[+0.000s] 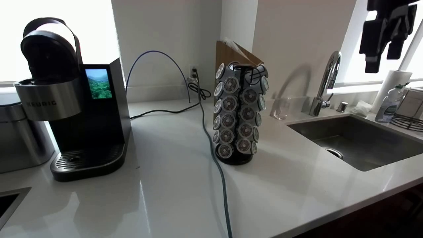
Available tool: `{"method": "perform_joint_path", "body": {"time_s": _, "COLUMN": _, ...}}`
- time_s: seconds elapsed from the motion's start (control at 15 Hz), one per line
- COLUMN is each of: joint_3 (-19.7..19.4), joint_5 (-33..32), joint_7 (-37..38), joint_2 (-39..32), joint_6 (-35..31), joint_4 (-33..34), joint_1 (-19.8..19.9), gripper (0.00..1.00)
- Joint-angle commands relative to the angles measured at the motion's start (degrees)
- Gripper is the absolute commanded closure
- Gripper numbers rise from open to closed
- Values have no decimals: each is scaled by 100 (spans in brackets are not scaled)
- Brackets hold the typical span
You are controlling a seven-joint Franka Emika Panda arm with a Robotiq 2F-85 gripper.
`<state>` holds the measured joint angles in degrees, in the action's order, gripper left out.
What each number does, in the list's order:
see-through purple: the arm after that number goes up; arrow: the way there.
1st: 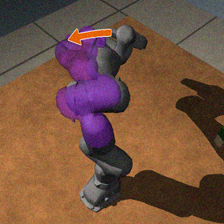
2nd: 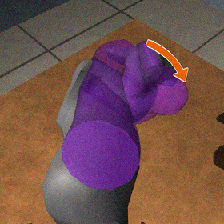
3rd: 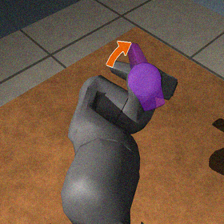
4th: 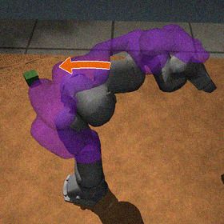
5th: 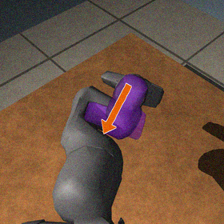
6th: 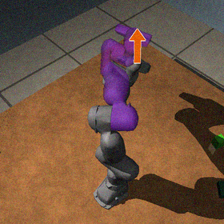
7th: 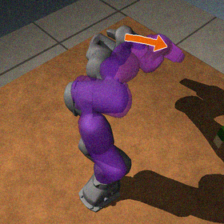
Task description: Remove one plastic from the wooden stand.
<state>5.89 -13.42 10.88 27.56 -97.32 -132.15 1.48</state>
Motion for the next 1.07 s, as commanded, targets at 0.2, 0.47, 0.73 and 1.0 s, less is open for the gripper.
{"method": "perform_joint_path", "body": {"time_s": 0.2, "joint_3": -460, "joint_5": -276, "joint_7": -1066, "joint_2": -571, "joint_6": -24, "joint_4": 1717, "joint_1": 3, "gripper": 0}}
{"method": "perform_joint_path", "body": {"time_s": 0.47, "joint_3": -494, "joint_5": -179, "joint_7": -1282, "joint_2": -1172, "joint_6": 54, "joint_4": 2896, "joint_1": -14, "gripper": 0}}
{"method": "perform_joint_path", "body": {"time_s": 0.73, "joint_3": -523, "joint_5": 296, "joint_7": -978, "joint_2": -1970, "joint_6": -19, "joint_4": 4068, "joint_1": -26, "gripper": 0}}
{"method": "perform_joint_path", "body": {"time_s": 1.0, "joint_3": -543, "joint_5": 528, "joint_7": -748, "joint_2": -2397, "joint_6": -1278, "joint_4": 4342, "joint_1": -20, "gripper": 0}}
